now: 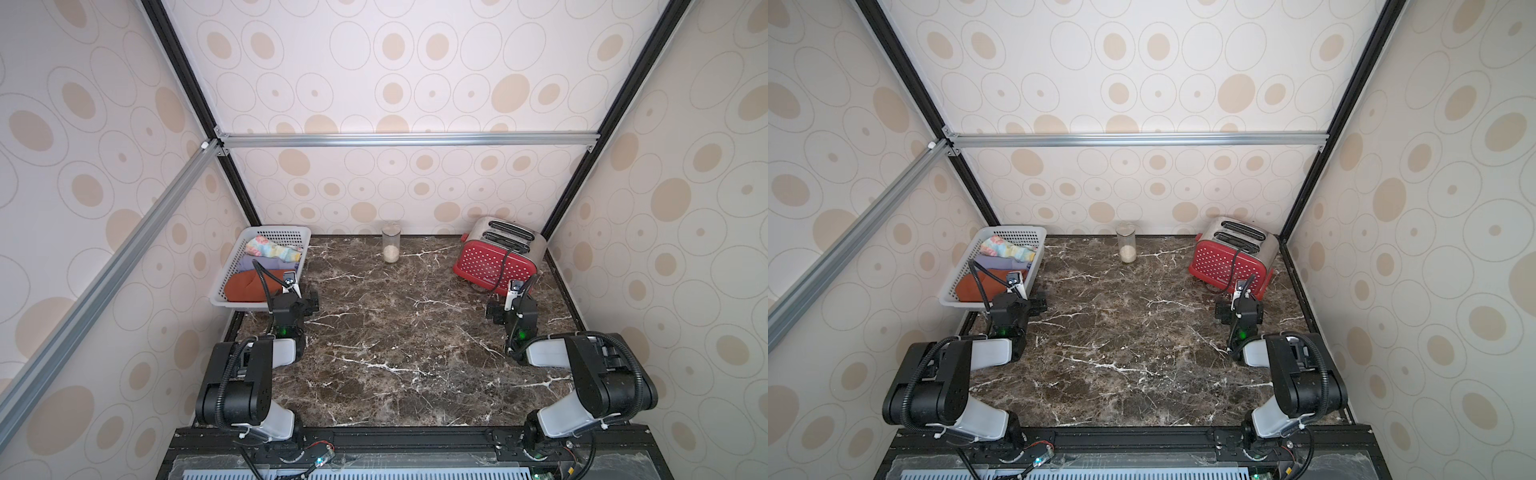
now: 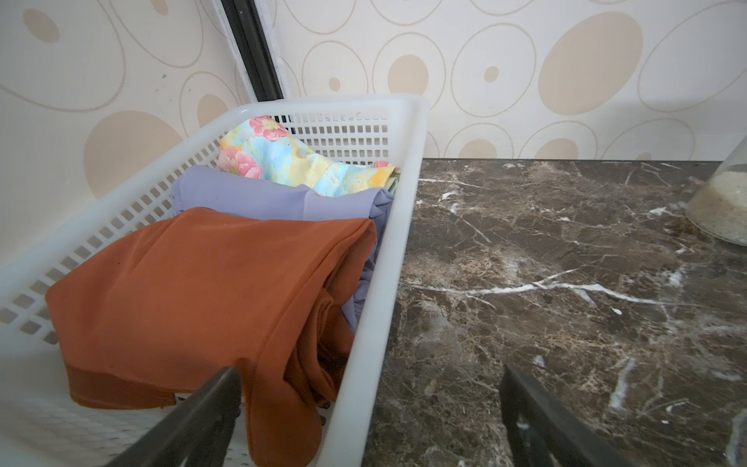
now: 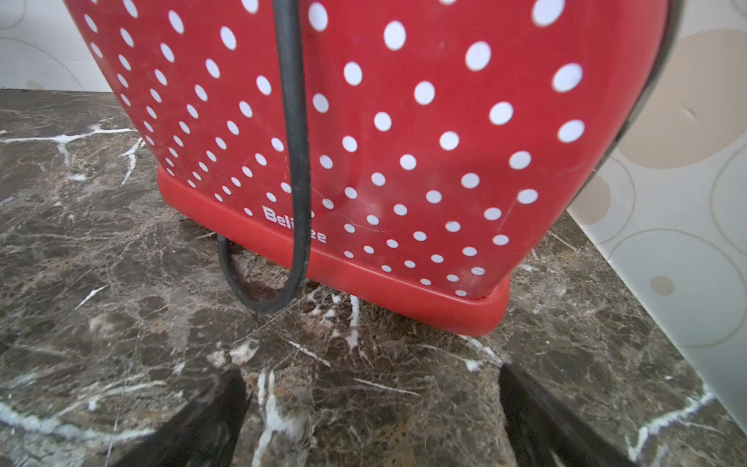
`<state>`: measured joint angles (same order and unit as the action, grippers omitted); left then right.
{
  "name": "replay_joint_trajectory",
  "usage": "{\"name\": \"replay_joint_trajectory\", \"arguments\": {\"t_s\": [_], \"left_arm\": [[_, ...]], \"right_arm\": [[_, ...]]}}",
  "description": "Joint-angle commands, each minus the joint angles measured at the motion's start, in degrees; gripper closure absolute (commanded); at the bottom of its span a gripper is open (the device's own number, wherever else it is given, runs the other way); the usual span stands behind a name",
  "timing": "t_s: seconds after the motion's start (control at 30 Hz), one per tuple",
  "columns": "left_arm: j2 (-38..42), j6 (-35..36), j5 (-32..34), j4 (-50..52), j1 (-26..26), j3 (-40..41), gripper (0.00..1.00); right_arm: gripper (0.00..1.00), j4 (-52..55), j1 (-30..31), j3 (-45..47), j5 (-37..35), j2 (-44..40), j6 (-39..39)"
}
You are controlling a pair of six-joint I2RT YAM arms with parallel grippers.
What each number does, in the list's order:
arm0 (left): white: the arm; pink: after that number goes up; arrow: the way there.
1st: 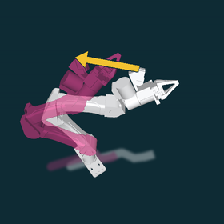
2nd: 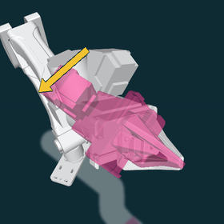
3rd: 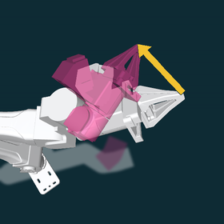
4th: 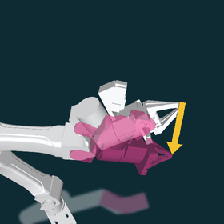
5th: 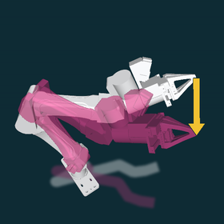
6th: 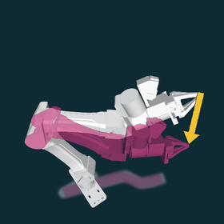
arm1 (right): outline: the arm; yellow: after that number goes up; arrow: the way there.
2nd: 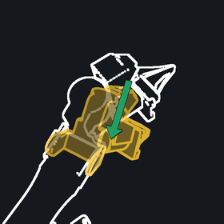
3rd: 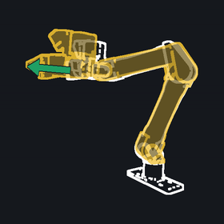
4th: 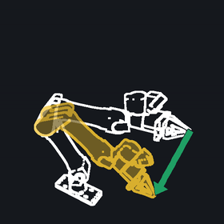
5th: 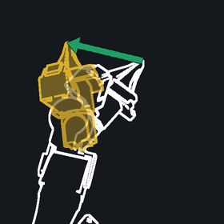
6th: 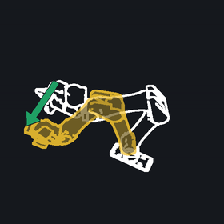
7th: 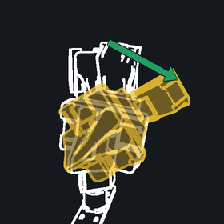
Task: Roll up the skirts
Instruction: Reset both arms
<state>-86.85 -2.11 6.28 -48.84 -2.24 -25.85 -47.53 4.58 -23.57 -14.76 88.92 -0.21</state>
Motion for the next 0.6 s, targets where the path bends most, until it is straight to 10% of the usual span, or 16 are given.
{"name": "replay_joint_trajectory", "arguments": {"t_s": [0.0, 0.57], "left_arm": [[-1.1, 0.0, -1.2, 2.5, 0.1, 0.8, 0.01], [-1.1, 0.0, -1.2, 2.4, 0.2, 0.8, 0.01]], "right_arm": [[0.00, 0.5, 0.0, 0.1, 0.4, -0.7, -0.4], [0.00, 0.5, -0.2, 0.1, 1.0, -0.7, -0.5]]}}
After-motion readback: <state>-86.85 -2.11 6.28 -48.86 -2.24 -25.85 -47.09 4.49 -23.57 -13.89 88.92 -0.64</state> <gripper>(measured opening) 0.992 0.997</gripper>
